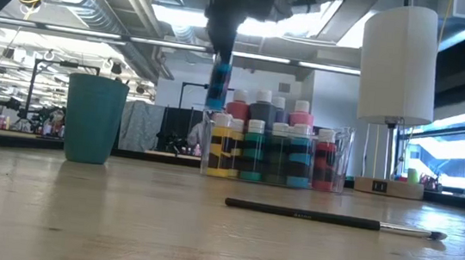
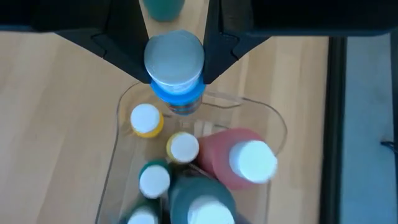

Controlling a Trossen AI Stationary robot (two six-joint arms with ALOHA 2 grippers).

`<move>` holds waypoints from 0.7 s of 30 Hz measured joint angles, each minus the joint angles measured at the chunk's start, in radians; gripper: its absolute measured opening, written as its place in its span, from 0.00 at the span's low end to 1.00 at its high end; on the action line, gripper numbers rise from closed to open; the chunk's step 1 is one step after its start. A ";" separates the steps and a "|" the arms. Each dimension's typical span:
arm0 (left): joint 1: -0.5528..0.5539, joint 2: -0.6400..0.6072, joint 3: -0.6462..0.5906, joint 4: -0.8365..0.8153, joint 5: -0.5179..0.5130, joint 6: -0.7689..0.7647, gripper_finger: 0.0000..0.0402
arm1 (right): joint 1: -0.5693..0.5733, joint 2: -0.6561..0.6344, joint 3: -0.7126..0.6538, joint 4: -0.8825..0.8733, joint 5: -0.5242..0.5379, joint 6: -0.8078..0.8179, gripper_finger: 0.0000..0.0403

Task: Pick & Place Paint Supplies
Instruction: Put the blue paint bottle into the transparent bin

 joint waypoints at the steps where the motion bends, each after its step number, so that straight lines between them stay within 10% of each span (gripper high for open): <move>1: 0.000 0.000 -0.015 0.005 0.000 0.006 0.29 | 0.000 0.000 0.000 0.000 0.000 0.001 0.63; 21: 0.034 -0.001 -0.084 0.102 0.056 0.040 0.29 | 0.000 0.000 0.000 -0.015 0.003 0.000 0.63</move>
